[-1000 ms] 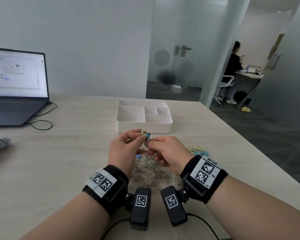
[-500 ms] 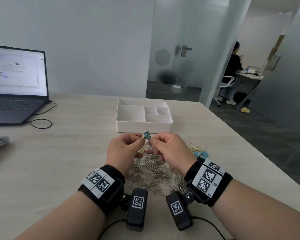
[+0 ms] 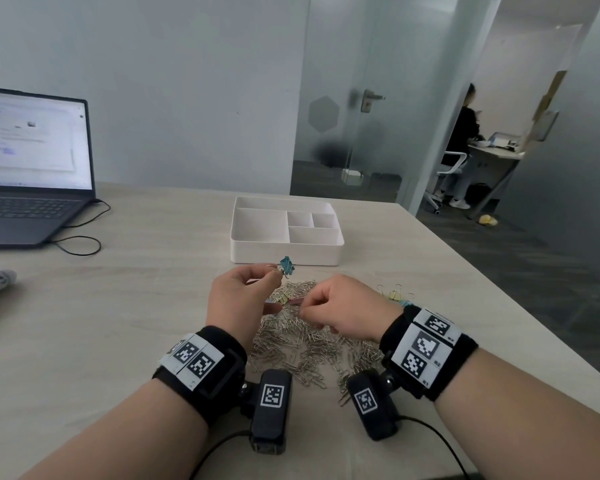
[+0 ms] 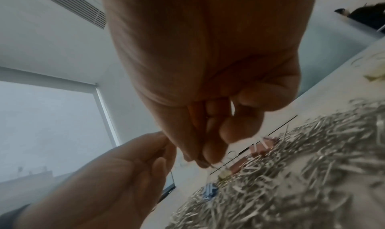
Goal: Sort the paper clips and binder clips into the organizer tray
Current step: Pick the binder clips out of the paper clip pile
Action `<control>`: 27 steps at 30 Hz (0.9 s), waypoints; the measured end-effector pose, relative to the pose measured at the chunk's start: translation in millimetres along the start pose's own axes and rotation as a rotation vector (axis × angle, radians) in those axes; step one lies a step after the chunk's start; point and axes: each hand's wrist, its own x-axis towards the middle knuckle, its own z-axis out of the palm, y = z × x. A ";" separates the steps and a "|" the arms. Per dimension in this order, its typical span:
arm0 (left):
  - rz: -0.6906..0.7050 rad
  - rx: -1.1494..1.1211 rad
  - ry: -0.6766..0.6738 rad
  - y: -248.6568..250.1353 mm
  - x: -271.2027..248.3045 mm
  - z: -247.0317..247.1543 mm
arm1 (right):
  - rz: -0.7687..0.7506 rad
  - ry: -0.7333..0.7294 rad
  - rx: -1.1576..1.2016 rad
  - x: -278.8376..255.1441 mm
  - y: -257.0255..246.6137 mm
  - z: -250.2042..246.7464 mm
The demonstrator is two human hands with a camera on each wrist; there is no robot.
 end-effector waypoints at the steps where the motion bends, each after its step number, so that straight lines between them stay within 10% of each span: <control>1: -0.011 -0.007 -0.002 -0.1 0.8 -0.6 | 0.033 -0.019 -0.050 1.6 2.1 -2.3; 7: -0.030 -0.006 -0.104 5.2 -6.1 -0.7 | 0.039 0.186 0.457 3.1 4.3 -4.0; 17: 0.050 0.057 -0.269 4.5 -16.3 6.1 | 0.029 0.057 0.945 4.4 0.8 12.2; 23: 0.099 0.155 -0.277 8.8 -16.5 3.9 | 0.082 0.242 0.727 4.4 27.0 -15.5; 27: 0.126 0.397 -0.184 4.7 -1.5 -9.7 | 0.238 0.373 0.110 2.8 68.2 -54.1</control>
